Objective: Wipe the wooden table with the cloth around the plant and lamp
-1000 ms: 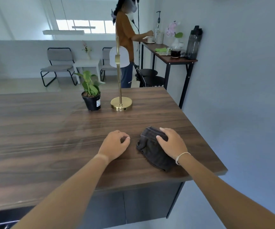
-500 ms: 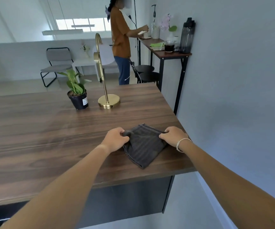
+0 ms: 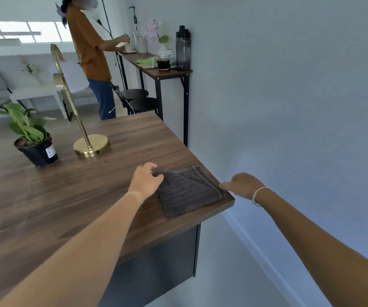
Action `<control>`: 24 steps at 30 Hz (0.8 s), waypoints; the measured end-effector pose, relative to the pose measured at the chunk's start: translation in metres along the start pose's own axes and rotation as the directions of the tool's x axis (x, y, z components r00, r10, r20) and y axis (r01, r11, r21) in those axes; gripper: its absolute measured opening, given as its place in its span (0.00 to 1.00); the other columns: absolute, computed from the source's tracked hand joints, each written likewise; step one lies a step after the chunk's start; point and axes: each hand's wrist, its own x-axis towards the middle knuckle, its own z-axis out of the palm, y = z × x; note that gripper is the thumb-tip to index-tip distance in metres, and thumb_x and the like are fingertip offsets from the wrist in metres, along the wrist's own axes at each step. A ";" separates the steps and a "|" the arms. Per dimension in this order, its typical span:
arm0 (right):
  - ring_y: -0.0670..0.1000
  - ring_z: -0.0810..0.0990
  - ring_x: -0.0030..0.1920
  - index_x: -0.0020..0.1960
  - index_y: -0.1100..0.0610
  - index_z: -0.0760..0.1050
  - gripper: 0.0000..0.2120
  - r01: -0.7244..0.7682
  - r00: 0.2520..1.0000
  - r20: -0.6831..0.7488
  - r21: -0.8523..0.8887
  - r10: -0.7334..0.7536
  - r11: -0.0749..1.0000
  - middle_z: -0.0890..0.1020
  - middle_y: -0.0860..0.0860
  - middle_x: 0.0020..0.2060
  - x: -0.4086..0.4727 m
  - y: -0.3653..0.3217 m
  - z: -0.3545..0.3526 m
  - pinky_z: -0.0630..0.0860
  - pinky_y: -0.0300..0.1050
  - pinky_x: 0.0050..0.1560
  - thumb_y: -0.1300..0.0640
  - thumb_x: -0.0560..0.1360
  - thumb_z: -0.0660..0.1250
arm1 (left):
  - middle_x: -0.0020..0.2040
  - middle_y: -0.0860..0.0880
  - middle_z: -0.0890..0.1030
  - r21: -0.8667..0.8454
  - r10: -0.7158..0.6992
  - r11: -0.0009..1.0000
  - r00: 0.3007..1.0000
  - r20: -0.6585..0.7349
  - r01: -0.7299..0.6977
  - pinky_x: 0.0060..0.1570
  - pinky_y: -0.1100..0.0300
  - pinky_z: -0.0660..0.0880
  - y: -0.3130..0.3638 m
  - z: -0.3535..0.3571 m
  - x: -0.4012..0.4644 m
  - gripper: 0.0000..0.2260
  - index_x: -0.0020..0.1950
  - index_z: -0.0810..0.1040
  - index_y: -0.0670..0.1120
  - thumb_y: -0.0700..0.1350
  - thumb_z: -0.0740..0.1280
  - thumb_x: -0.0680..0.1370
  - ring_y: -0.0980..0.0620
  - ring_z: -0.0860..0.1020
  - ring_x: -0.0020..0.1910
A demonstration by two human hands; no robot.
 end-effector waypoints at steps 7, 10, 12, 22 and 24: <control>0.55 0.76 0.46 0.50 0.57 0.73 0.17 0.035 0.993 -0.109 -0.004 -0.036 0.999 0.77 0.53 0.44 0.006 -0.048 0.027 0.72 0.47 0.47 0.43 0.75 0.62 | 0.65 0.43 0.72 -0.015 -0.149 0.988 0.966 0.210 0.155 0.35 0.58 0.76 0.003 -0.008 -0.022 0.37 0.73 0.58 0.46 0.51 0.72 0.69 0.45 0.76 0.53; 0.57 0.77 0.53 0.58 0.58 0.73 0.18 0.027 0.986 -0.159 -0.080 -0.040 0.996 0.79 0.56 0.52 0.015 -0.057 0.036 0.72 0.48 0.52 0.46 0.76 0.62 | 0.66 0.43 0.70 0.072 -0.149 0.988 0.943 0.297 0.133 0.39 0.56 0.79 0.012 -0.005 -0.035 0.41 0.76 0.50 0.49 0.43 0.71 0.69 0.46 0.76 0.51; 0.58 0.77 0.54 0.57 0.58 0.73 0.17 0.030 0.984 -0.169 -0.114 -0.049 0.993 0.80 0.56 0.54 0.020 -0.060 0.037 0.72 0.49 0.52 0.47 0.77 0.61 | 0.64 0.42 0.70 0.074 -0.176 0.984 0.931 0.319 0.160 0.42 0.56 0.80 0.015 -0.004 -0.042 0.41 0.76 0.47 0.51 0.38 0.68 0.70 0.45 0.77 0.52; 0.56 0.77 0.50 0.58 0.56 0.72 0.16 0.032 0.969 -0.233 -0.211 -0.082 0.977 0.79 0.55 0.52 0.030 -0.067 0.032 0.69 0.47 0.48 0.47 0.77 0.58 | 0.41 0.45 0.77 0.013 -0.335 0.931 0.843 0.421 0.364 0.33 0.59 0.77 0.006 -0.033 -0.049 0.41 0.76 0.42 0.52 0.38 0.66 0.73 0.52 0.75 0.33; 0.57 0.77 0.52 0.58 0.56 0.73 0.16 0.101 0.945 -0.287 -0.203 -0.157 0.974 0.79 0.55 0.53 0.027 -0.077 0.035 0.70 0.48 0.51 0.47 0.77 0.58 | 0.42 0.46 0.77 0.016 -0.360 0.926 0.867 0.345 0.378 0.34 0.59 0.77 -0.008 -0.048 -0.050 0.38 0.76 0.44 0.51 0.41 0.65 0.74 0.52 0.75 0.34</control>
